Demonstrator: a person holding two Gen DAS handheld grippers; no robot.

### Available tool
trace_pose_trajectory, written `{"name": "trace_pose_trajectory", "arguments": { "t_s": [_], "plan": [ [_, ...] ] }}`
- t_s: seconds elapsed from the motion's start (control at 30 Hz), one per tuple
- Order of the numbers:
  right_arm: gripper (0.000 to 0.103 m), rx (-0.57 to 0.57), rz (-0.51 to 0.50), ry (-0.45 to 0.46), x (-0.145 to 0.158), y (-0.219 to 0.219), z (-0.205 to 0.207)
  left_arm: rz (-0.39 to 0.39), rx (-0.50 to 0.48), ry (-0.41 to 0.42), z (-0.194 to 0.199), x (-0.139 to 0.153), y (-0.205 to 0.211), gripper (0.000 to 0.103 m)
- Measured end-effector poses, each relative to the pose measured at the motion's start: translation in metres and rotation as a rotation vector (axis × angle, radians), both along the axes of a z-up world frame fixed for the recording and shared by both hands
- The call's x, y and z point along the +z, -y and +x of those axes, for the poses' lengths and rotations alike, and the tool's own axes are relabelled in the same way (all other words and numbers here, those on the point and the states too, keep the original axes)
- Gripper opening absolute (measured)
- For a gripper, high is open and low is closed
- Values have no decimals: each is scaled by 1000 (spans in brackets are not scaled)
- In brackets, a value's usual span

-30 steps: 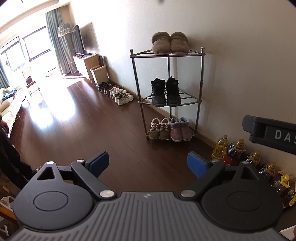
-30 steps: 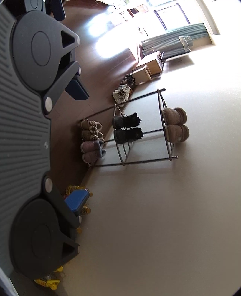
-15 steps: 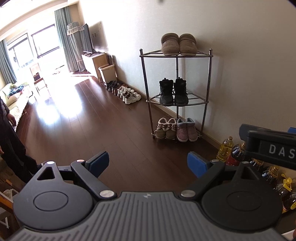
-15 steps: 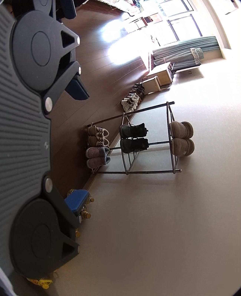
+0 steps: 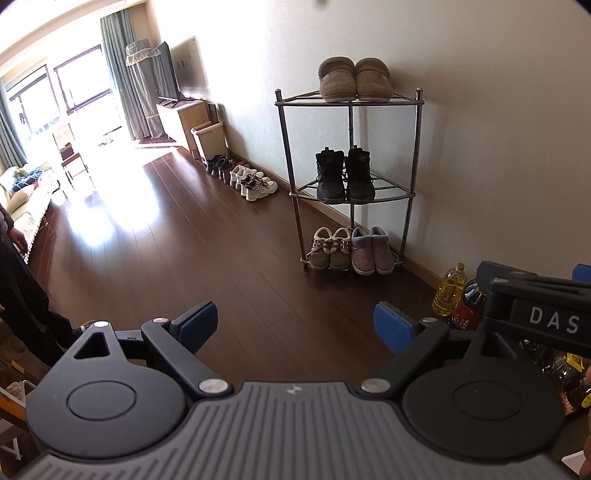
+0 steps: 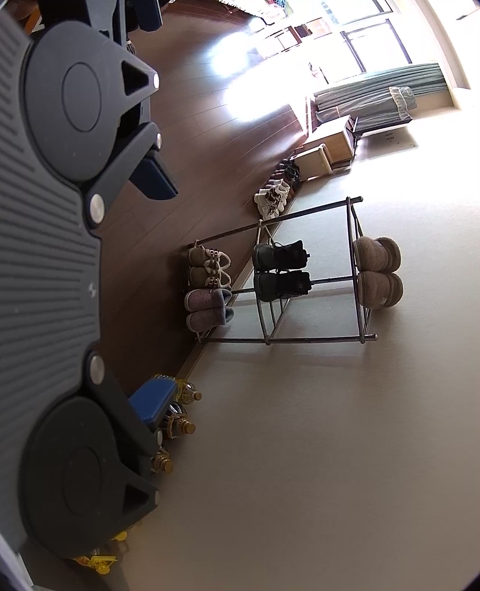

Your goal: Organize scattered shoes

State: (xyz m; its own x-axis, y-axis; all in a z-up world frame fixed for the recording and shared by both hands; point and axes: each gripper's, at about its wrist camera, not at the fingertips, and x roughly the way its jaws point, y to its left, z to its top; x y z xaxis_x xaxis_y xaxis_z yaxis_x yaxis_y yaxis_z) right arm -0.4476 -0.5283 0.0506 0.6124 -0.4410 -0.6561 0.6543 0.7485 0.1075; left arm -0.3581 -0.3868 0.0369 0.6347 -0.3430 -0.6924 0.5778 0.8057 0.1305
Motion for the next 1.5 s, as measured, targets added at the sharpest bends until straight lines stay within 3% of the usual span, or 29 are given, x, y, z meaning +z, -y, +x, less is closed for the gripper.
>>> {"name": "trace_pose_trajectory", "arguments": {
  "t_s": [0.53,0.97,1.5],
  "plan": [
    [102,-83,7,24,-2,-6,26,16,-85,21,44,0,10,94],
    [102,-156,-1,2,-16,0,45,9,-164,-11,74,-16,32,94],
    [102,-149,-13,-26,-16,31,57,-5,-117,-19,86,-10,56,94]
  ]
}}
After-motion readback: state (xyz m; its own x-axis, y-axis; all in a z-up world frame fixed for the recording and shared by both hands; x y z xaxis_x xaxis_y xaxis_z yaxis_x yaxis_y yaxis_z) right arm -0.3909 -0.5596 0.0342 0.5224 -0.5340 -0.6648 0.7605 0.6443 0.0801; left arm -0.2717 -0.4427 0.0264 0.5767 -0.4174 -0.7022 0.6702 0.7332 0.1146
